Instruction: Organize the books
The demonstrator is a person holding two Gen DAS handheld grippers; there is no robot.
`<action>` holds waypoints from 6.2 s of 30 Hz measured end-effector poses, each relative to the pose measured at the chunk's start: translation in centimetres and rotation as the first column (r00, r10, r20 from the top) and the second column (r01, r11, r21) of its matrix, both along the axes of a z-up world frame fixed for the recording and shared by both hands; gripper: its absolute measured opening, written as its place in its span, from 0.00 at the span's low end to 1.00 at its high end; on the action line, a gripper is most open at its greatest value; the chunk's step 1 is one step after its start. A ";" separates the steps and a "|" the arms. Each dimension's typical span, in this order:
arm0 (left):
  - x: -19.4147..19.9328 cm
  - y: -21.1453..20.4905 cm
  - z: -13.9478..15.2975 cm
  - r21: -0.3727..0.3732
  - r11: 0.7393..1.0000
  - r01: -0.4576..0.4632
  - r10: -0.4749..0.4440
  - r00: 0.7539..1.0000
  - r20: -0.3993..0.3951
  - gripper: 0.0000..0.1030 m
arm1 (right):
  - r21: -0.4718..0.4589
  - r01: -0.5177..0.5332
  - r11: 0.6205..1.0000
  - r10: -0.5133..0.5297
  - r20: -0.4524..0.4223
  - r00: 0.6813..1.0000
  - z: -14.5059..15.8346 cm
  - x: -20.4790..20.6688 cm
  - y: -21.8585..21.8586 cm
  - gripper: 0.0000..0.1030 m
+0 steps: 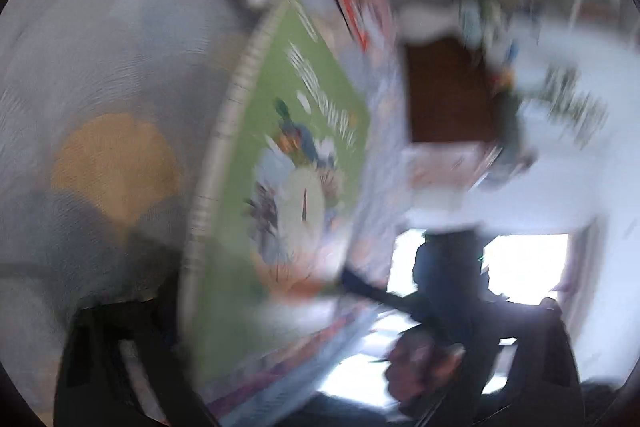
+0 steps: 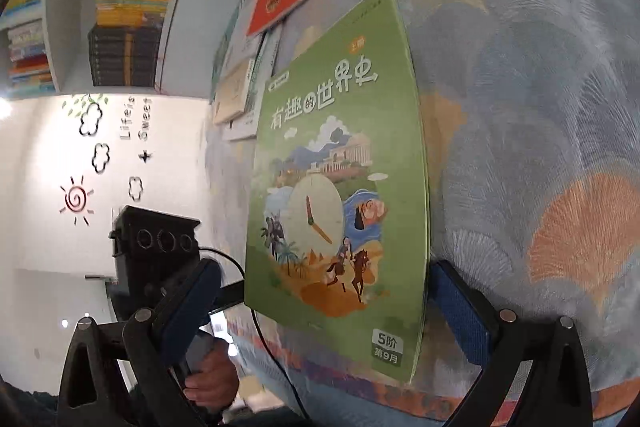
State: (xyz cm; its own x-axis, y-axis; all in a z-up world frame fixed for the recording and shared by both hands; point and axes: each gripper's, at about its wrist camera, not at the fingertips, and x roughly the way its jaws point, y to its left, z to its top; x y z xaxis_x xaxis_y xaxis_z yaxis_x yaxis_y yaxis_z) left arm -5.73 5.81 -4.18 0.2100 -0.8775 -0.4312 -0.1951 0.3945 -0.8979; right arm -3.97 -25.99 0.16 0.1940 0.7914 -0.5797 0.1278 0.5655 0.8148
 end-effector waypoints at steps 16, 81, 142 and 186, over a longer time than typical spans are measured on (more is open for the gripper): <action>-1.0 -3.1 -2.8 -0.344 0.934 -0.098 -0.022 0.945 -0.327 0.41 | 0.276 0.243 0.930 -0.125 -0.384 0.915 -3.9 -2.4 -3.9 1.00; -8.2 35.3 11.8 -0.132 0.897 -0.421 0.438 0.887 0.147 0.30 | 0.187 -0.013 0.982 -0.066 0.410 0.910 14.9 -5.7 36.7 0.14; -7.4 23.5 19.0 0.678 -0.123 -0.725 0.209 0.649 0.732 0.99 | -0.038 0.465 0.884 -0.464 0.039 0.885 2.4 -9.9 18.7 1.00; 10.7 -6.0 9.0 0.749 -0.068 -0.659 -0.382 0.711 0.591 1.00 | -0.827 0.334 0.452 0.206 0.461 0.863 0.6 12.4 2.2 1.00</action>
State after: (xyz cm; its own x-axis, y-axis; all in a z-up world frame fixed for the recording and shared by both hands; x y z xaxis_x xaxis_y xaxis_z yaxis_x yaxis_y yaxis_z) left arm 4.94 -0.18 4.82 0.8337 0.3771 -0.4035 -0.1779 0.8750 0.4502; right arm 8.39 -23.80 0.73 0.6514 -0.1050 -0.7514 -0.0099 0.9891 -0.1467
